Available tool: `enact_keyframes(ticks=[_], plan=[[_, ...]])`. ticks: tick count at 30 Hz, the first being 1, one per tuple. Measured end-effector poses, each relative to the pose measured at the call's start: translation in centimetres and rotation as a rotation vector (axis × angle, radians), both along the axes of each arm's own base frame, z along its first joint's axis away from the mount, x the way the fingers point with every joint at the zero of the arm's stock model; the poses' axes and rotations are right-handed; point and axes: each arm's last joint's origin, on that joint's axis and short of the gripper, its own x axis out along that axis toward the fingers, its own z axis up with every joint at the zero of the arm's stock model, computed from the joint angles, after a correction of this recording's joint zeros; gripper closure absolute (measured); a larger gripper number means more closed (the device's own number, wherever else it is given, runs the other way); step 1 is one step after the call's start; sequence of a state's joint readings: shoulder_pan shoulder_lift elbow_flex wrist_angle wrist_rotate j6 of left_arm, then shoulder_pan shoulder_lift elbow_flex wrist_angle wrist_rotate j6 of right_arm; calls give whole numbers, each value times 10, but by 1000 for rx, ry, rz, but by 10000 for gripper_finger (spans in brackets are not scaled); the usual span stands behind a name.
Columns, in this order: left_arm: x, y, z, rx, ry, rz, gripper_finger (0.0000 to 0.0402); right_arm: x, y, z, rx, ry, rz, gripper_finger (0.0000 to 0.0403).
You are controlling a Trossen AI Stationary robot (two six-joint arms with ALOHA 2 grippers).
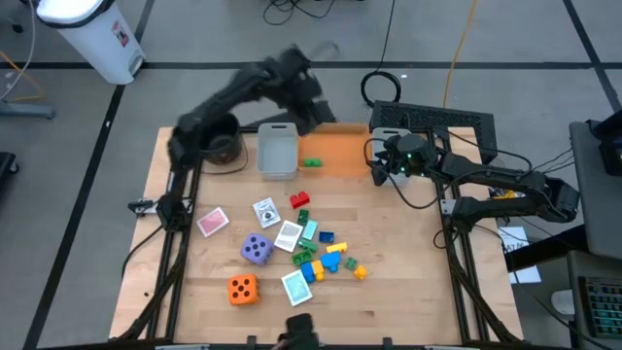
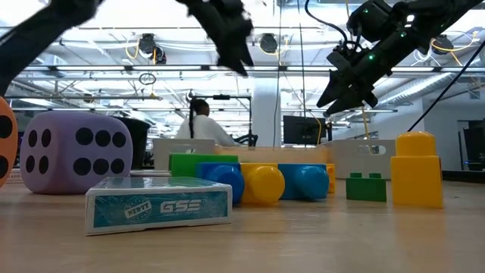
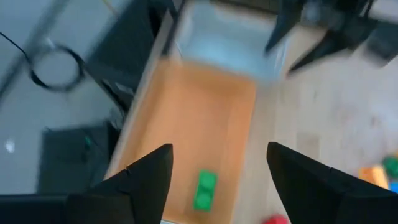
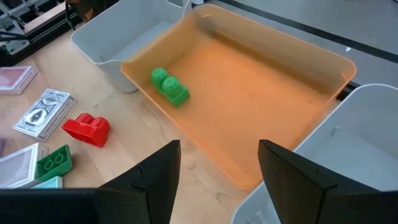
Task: Pick & Place Toys
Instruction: Put the bottom left yellow game piece into the orange bin
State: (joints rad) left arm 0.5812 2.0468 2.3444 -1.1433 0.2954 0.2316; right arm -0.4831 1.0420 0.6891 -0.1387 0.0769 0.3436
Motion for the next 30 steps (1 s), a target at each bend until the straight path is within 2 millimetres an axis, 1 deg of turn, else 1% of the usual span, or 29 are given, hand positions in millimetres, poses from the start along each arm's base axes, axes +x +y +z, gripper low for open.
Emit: enact_keyframes(ticks=[3, 6, 8, 10, 12, 13, 15, 17, 20, 24, 27, 30], plan=[[-33, -11, 43, 44, -113, 23, 149, 0, 0, 0, 11, -7, -8, 197], [-61, -29, 77, 84, -199, 27, 151, 0, 0, 0, 25, -20, -18, 197], [-76, -41, 93, 88, -252, 3, 149, 1, 0, 1, 34, -38, -27, 197], [-86, -54, 105, 61, -303, -39, 147, 1, -1, 2, 43, -63, -38, 197], [-92, -65, 111, 27, -329, -92, 147, 3, -1, 5, 53, -102, -43, 197], [-92, -70, 110, 11, -328, -113, 147, 4, -1, 7, 59, -129, -35, 197], [-88, -80, 102, -19, -309, -146, 147, 6, 0, 10, 62, -179, -13, 197], [-80, -87, 88, -51, -286, -167, 147, 9, 2, 14, 63, -225, -2, 197], [-64, -100, 58, -104, -280, -193, 147, 14, 8, 18, 71, -283, 19, 197], [-52, -121, 12, -181, -315, -204, 147, 21, 21, 22, 100, -330, 68, 197], [-55, -138, -20, -231, -332, -179, 147, 26, 34, 22, 131, -335, 117, 197], [-67, -154, -44, -244, -322, -114, 147, 30, 49, 22, 155, -339, 155, 197]])
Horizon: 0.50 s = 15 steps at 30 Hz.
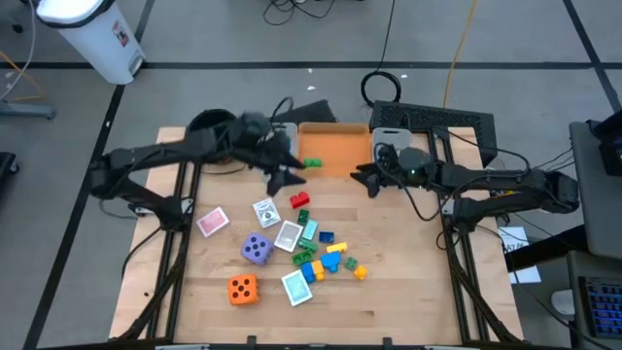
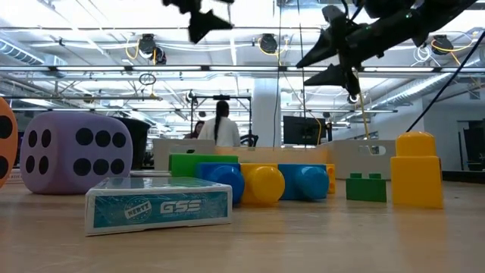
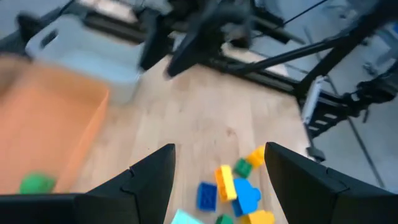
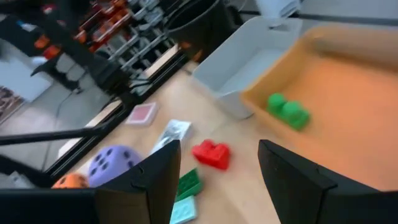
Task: Pick & Place Toys
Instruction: Put the bottom left yellow game piece into the orange bin
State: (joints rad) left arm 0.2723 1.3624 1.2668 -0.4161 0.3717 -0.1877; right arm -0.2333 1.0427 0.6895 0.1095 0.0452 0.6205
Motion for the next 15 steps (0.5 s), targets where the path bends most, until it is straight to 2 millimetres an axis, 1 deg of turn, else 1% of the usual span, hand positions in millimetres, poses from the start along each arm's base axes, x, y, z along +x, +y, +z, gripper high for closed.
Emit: enact_keyframes(ticks=[3, 5, 8, 11, 15], plan=[[-16, -16, -17, -5, 36, 65, 147, 4, 14, -1, 8, 3, 1, 197], [-27, -26, -23, -13, 48, 96, 147, 6, 22, -1, 3, -2, -4, 197], [-42, -42, -25, -38, 39, 120, 147, 11, 32, -2, -5, -23, 7, 197], [-58, -58, -27, -51, 19, 150, 147, 19, 41, 2, -28, -94, 40, 197], [-80, -77, -41, -87, 28, 225, 147, 30, 52, 2, -77, -153, 94, 197]])
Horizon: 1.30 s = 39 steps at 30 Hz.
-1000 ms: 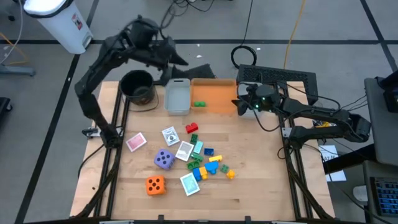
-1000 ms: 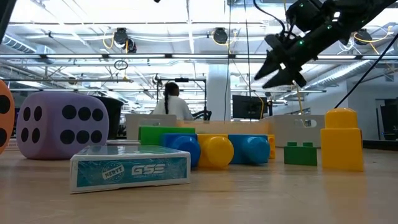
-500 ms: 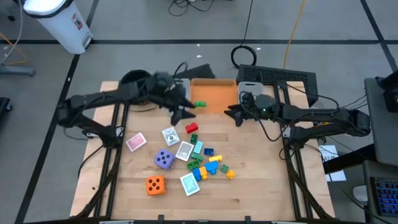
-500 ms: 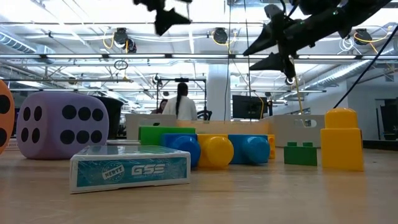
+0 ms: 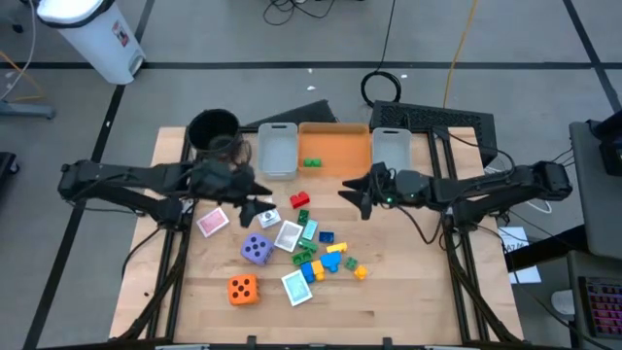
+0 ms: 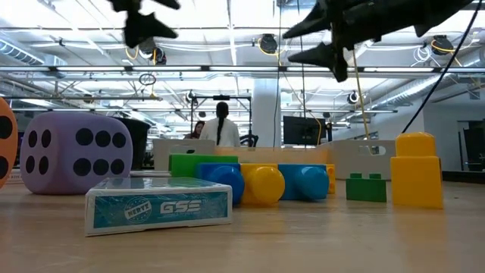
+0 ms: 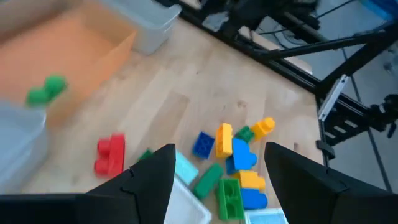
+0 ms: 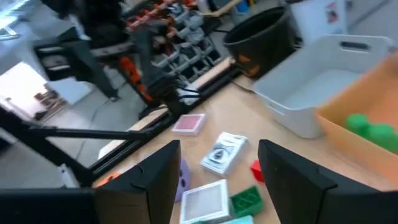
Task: Pick & Place Toys
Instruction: Put the bottom left yellow game piece into the orange bin
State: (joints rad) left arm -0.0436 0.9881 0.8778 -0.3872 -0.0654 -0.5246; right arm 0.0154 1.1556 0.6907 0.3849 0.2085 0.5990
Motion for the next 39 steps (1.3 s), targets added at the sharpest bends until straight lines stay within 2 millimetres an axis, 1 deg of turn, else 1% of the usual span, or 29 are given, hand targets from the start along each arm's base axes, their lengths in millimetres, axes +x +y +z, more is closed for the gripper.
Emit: enact_keyframes(ticks=[3, 6, 9, 13, 16, 19, 22, 24, 26, 28, 30, 33, 39], plan=[[-12, -11, -14, -65, 7, 78, 147, 6, 6, -3, -19, -10, 25, 197], [-16, -21, -28, -156, -9, 147, 147, 8, 11, -9, -23, 28, 61, 197], [-13, -31, -37, -243, -65, 169, 147, 8, 18, -15, -50, 77, 143, 197], [0, -46, -46, -357, -138, 162, 147, 3, 33, -22, -69, 166, 276, 197], [13, -57, -49, -427, -189, 143, 147, -5, 52, -24, -106, 229, 399, 197], [24, -66, -53, -467, -226, 129, 147, -16, 76, -27, -131, 341, 505, 197], [34, -72, -63, -467, -229, 142, 147, -29, 102, -27, -155, 424, 554, 197], [39, -74, -68, -462, -231, 156, 147, -38, 117, -28, -174, 462, 547, 197], [44, -75, -74, -458, -217, 172, 147, -46, 130, -28, -190, 463, 514, 197], [47, -76, -80, -451, -192, 187, 147, -52, 139, -29, -195, 452, 470, 197], [50, -76, -85, -450, -177, 197, 147, -54, 145, -34, -190, 468, 438, 197], [51, -76, -89, -450, -168, 216, 147, -51, 151, -48, -170, 533, 412, 197], [52, -75, -89, -444, -178, 240, 147, -40, 161, -83, -134, 649, 358, 197]])
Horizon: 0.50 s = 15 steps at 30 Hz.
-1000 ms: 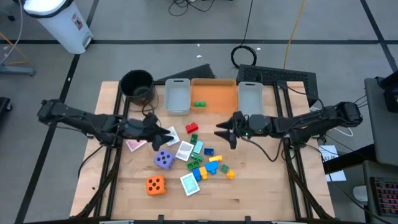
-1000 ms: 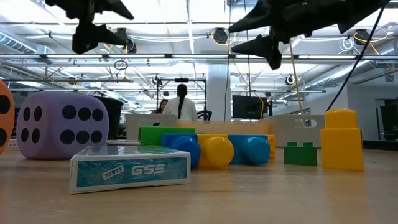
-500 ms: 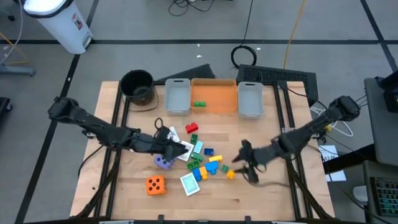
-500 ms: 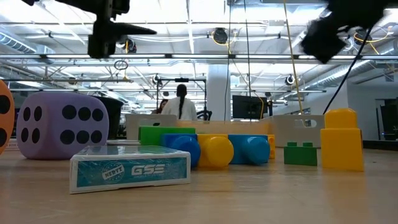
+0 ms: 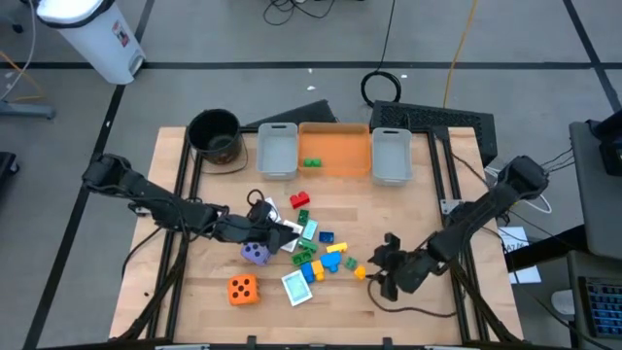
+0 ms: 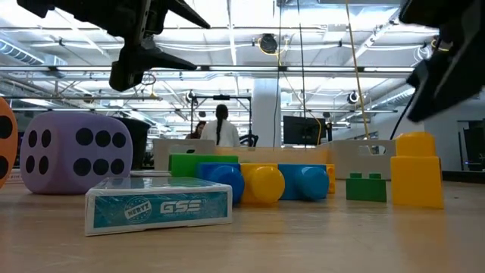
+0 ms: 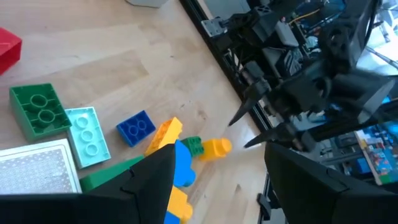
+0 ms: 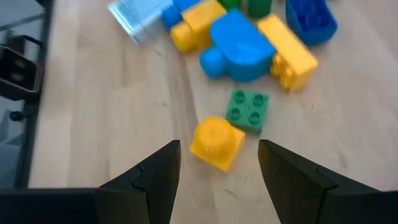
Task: Pick & Place Toys
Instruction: Put the bottom left yellow game piece into the orange bin
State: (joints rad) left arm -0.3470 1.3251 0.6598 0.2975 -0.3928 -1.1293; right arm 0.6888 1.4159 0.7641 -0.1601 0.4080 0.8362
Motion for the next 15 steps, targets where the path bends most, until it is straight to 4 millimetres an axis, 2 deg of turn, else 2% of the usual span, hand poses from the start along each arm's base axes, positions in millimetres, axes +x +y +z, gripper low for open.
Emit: enact_keyframes(ticks=[7, 15], plan=[[0, -1, 0, -18, -4, 4, 147, 12, 12, -17, 87, -7, -5, 197], [0, -1, 1, -32, -6, 8, 147, 15, 11, -31, 34, 16, -64, 197]])
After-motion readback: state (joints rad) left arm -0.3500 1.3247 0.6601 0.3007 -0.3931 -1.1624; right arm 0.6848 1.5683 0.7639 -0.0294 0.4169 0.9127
